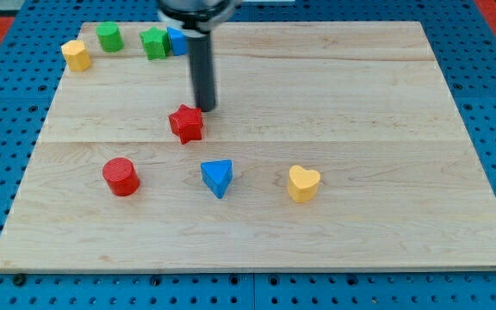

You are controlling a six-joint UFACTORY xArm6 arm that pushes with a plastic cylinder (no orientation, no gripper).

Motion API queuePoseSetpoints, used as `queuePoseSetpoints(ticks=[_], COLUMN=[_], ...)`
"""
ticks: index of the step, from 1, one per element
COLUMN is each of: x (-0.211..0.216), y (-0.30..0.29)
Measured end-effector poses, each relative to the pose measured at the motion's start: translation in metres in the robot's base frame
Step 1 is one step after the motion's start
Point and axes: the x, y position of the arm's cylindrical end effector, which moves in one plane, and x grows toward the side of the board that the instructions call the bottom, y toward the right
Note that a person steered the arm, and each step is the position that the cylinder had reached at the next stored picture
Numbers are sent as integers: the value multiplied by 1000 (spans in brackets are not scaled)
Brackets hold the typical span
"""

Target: Push the red star to the top right of yellow heart

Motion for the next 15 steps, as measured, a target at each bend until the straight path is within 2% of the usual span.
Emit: queuePoseSetpoints(ticks=[1, 2, 3, 4, 5, 6, 7, 8, 9, 10, 11, 12, 13, 14, 15], x=[30, 63, 14, -4, -46, -52, -8, -59, -43, -10, 5, -14, -6, 33, 26], y=[-63, -5, 79, 53, 88, 142, 173, 167, 91, 94, 159, 99, 35, 92, 145])
